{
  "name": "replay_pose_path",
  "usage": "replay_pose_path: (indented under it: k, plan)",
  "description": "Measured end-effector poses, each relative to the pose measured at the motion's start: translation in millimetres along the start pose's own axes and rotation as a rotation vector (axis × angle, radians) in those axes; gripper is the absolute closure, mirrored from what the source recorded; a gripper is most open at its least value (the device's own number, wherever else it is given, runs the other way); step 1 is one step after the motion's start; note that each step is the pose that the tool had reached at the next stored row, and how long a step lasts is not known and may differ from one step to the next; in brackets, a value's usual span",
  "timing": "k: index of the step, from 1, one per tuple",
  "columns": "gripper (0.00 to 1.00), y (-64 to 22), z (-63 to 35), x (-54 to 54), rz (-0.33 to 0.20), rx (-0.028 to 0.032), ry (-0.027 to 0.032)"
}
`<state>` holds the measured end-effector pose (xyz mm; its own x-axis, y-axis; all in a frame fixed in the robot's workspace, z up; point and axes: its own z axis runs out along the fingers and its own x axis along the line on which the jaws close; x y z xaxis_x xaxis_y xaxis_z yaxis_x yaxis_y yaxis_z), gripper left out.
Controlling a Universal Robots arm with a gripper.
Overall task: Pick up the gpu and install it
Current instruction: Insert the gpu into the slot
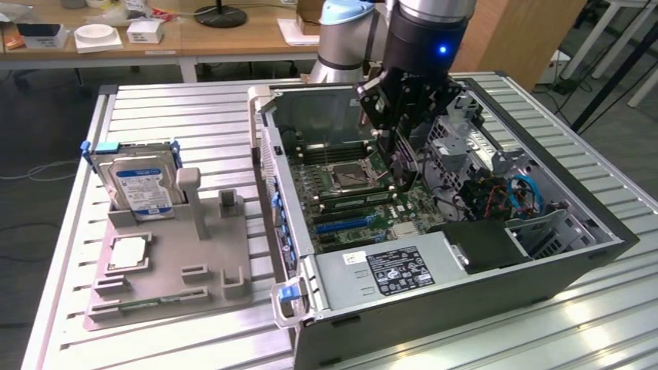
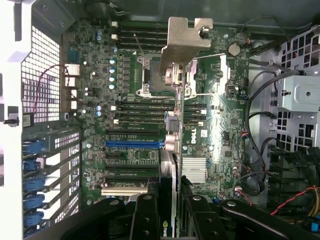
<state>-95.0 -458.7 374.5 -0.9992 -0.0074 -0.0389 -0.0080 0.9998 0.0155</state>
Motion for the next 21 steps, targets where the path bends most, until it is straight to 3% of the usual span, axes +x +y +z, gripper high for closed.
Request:
replay_pose_path:
  k: [21]
  plan:
    - [0.74,-0.1,4.3,0.2,0.0,0.0,-0.0008]
